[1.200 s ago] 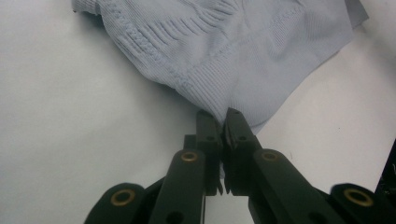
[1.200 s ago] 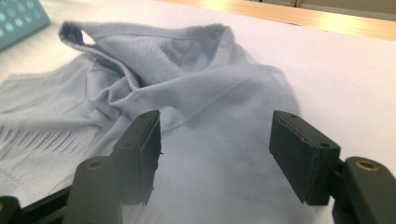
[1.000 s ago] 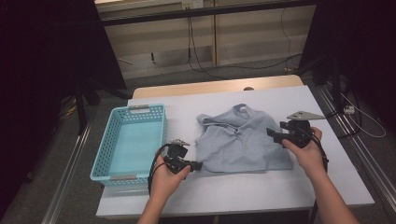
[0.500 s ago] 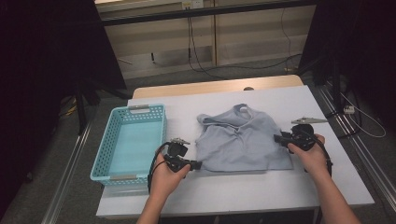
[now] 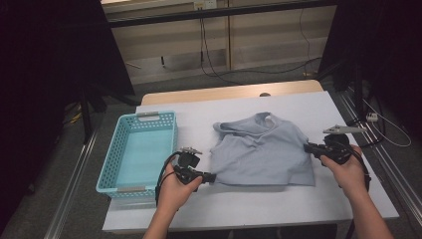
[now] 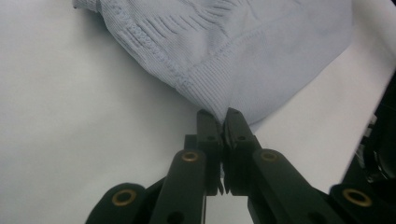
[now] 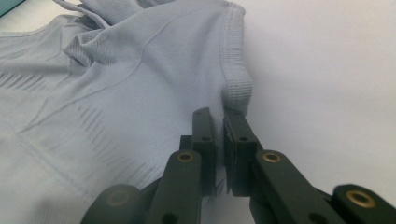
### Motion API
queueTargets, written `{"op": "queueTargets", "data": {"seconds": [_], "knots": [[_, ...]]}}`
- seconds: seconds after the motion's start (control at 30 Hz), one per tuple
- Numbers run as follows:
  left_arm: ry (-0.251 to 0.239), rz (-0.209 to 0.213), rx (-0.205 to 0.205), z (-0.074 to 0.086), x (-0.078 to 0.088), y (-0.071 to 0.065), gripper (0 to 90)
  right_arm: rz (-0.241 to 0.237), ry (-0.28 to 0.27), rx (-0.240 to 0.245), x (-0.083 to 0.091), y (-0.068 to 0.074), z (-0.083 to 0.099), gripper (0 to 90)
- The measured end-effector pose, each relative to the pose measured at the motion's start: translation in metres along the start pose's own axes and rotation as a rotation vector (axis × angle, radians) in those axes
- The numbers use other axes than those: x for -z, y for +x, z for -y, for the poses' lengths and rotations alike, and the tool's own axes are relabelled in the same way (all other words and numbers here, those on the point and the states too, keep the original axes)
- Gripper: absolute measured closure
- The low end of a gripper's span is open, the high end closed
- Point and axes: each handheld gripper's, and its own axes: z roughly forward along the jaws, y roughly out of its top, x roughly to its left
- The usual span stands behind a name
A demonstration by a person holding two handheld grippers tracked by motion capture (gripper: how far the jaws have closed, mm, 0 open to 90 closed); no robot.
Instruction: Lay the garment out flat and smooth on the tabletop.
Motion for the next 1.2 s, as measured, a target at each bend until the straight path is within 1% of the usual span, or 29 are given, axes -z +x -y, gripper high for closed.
{"op": "queueTargets", "data": {"seconds": [0.07, 0.1, 0.13, 0.17, 0.2, 0.27, 0.3, 0.33, 0.37, 0.4, 0.53, 0.57, 0.6, 0.63, 0.67, 0.73, 0.77, 0.8, 0.83, 0.87, 0.9, 0.93, 0.97, 1.0, 1.03, 1.07, 1.1, 1.17, 1.2], "knots": [[0.002, 0.005, 0.000, 0.002, 0.001, -0.002, 87.3, -0.003, 0.004, 0.002, 0.004, 0.000, 0.001, 84.5], [0.000, 0.007, 0.001, 0.005, 0.001, -0.002, 87.4, 0.001, 0.014, 0.019, 0.008, 0.003, 0.004, 84.4], [0.017, -0.006, -0.004, 0.009, -0.001, -0.002, 87.3, 0.001, 0.025, 0.023, 0.007, 0.005, 0.007, 84.2], [0.017, -0.006, -0.004, 0.009, -0.001, -0.002, 87.4, 0.005, 0.041, 0.030, 0.004, 0.006, 0.010, 83.6], [0.028, -0.009, 0.000, 0.013, -0.005, -0.002, 87.3, 0.014, 0.050, 0.043, 0.000, 0.007, 0.014, 81.7], [0.036, -0.014, -0.005, 0.014, -0.007, -0.002, 87.4, 0.036, 0.057, 0.055, -0.006, 0.008, 0.017, 72.8], [0.048, -0.012, -0.011, 0.016, -0.009, -0.003, 87.3, 0.046, 0.050, 0.050, -0.007, 0.008, 0.015, 70.2], [0.046, -0.015, -0.011, 0.017, -0.008, -0.004, 87.4, 0.035, 0.039, 0.052, -0.007, 0.008, 0.012, 67.3], [0.046, -0.015, -0.011, 0.017, -0.008, -0.004, 87.4, 0.035, 0.039, 0.052, -0.007, 0.008, 0.012, 67.3], [0.049, -0.017, -0.016, 0.017, -0.008, -0.004, 87.3, 0.024, 0.004, 0.060, -0.008, 0.009, 0.004, 53.8], [0.044, -0.016, -0.011, 0.019, -0.007, -0.003, 87.3, 0.039, -0.035, 0.079, -0.020, 0.013, -0.023, 47.1], [0.048, -0.015, -0.013, 0.020, -0.007, -0.002, 87.3, 0.042, -0.029, 0.091, -0.025, 0.014, -0.031, 47.1], [0.041, -0.020, -0.001, 0.023, -0.005, -0.002, 87.4, 0.057, -0.022, 0.109, -0.032, 0.016, -0.038, 47.1], [0.041, -0.020, -0.001, 0.023, -0.005, -0.002, 87.4, 0.065, -0.020, 0.122, -0.038, 0.018, -0.044, 47.2], [0.044, -0.022, -0.003, 0.024, -0.002, -0.001, 87.4, 0.065, -0.020, 0.122, -0.038, 0.018, -0.044, 47.2], [0.034, -0.029, 0.000, 0.026, 0.002, -0.001, 87.3, 0.059, -0.019, 0.133, -0.051, 0.023, -0.054, 48.7], [0.025, -0.029, 0.004, 0.028, 0.003, -0.001, 87.4, 0.036, -0.009, 0.148, -0.064, 0.029, -0.061, 53.2], [0.026, -0.029, 0.004, 0.030, 0.003, -0.001, 87.3, 0.027, 0.005, 0.151, -0.071, 0.033, -0.064, 53.2], [0.026, -0.029, 0.004, 0.030, 0.003, -0.001, 87.4, 0.031, 0.013, 0.158, -0.077, 0.036, -0.067, 54.9], [0.036, -0.027, 0.006, 0.032, 0.002, 0.000, 87.4, 0.036, 0.030, 0.162, -0.082, 0.039, -0.069, 57.5], [0.036, -0.027, 0.006, 0.032, 0.002, 0.000, 87.4, 0.038, 0.043, 0.161, -0.089, 0.041, -0.069, 57.7], [0.033, -0.028, 0.011, 0.034, 0.001, 0.000, 87.4, 0.038, 0.051, 0.148, -0.095, 0.041, -0.069, 59.5], [0.040, -0.025, 0.010, 0.035, 0.002, 0.001, 87.4, 0.038, 0.051, 0.148, -0.095, 0.041, -0.069, 59.5], [0.034, -0.024, 0.013, 0.036, 0.002, 0.000, 87.3, 0.034, 0.087, 0.150, -0.107, 0.043, -0.069, 63.2], [0.029, -0.021, 0.018, 0.036, 0.002, 0.000, 87.3, 0.034, 0.087, 0.150, -0.107, 0.043, -0.069, 63.2], [0.031, -0.020, 0.014, 0.036, 0.003, 0.000, 87.4, 0.045, 0.100, 0.156, -0.112, 0.043, -0.068, 64.0], [0.026, -0.022, 0.013, 0.037, 0.004, -0.001, 87.3, 0.035, 0.123, 0.155, -0.120, 0.044, -0.068, 67.8], [0.025, -0.021, 0.016, 0.037, 0.004, -0.001, 87.3, 0.037, 0.135, 0.157, -0.124, 0.044, -0.068, 68.4], [0.023, -0.020, 0.017, 0.037, 0.004, -0.001, 87.3, 0.039, 0.154, 0.165, -0.127, 0.045, -0.068, 72.4]]}}
